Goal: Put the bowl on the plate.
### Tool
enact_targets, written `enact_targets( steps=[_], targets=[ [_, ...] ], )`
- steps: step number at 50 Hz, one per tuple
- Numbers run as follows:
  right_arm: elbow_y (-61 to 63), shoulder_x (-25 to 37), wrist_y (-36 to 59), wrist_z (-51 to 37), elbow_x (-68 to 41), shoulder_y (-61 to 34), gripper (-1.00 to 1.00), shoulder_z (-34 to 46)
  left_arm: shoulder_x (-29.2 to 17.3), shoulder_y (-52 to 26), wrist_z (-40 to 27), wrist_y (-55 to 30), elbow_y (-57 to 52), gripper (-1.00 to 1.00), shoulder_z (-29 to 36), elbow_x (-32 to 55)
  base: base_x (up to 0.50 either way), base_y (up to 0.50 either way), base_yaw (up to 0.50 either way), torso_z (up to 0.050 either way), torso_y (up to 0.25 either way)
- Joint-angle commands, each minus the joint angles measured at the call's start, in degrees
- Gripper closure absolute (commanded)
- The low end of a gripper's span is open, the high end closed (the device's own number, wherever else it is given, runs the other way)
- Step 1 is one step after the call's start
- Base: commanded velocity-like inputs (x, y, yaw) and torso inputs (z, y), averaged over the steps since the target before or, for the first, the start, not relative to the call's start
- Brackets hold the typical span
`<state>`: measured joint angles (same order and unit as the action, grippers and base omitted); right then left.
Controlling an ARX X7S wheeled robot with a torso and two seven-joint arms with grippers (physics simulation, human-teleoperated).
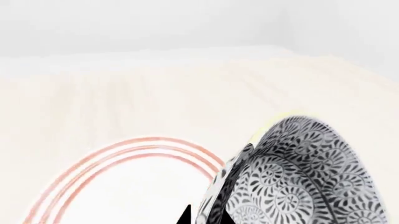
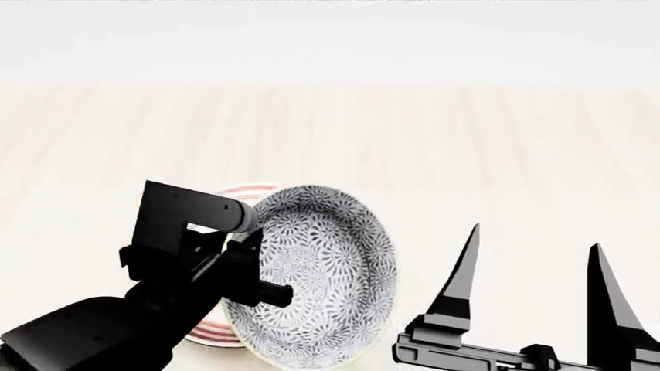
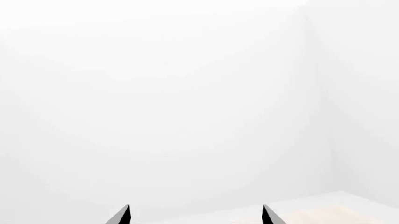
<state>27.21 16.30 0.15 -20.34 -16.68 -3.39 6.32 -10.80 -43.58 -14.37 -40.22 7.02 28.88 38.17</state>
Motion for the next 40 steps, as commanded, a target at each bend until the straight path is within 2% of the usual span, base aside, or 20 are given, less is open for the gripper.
enact_targets(
  steps=[1, 23, 35, 40],
  targets=[
    [0.6, -0.8, 0.3, 1.1, 1.1, 0.2, -1.00, -0.8, 1.6, -7.0, 1.1, 5.3, 11.1, 1.00, -2.5, -3.8, 0.00, 0.00, 0.00, 0.000, 0.000],
    [1.3, -0.2, 0.2, 0.6, 0.7, 0.3, -1.00, -0.5, 4.5, -19.8, 3.3, 13.2, 38.2, 1.00, -8.7, -3.6, 0.00, 0.00, 0.00, 0.000, 0.000],
    [0.8, 0.1, -0.1, 0.4, 0.5, 0.2, -1.00, -0.3, 8.4, -25.8, 7.9, 16.1, 57.6, 1.00, -11.5, -1.4, 0.00, 0.00, 0.00, 0.000, 0.001],
    [0.9, 0.2, 0.1, 0.3, 0.4, 0.2, -1.00, -0.4, 9.3, -27.0, 8.7, 17.0, 60.8, 1.00, -11.5, -1.1, 0.00, 0.00, 0.00, 0.000, 0.000]
  ],
)
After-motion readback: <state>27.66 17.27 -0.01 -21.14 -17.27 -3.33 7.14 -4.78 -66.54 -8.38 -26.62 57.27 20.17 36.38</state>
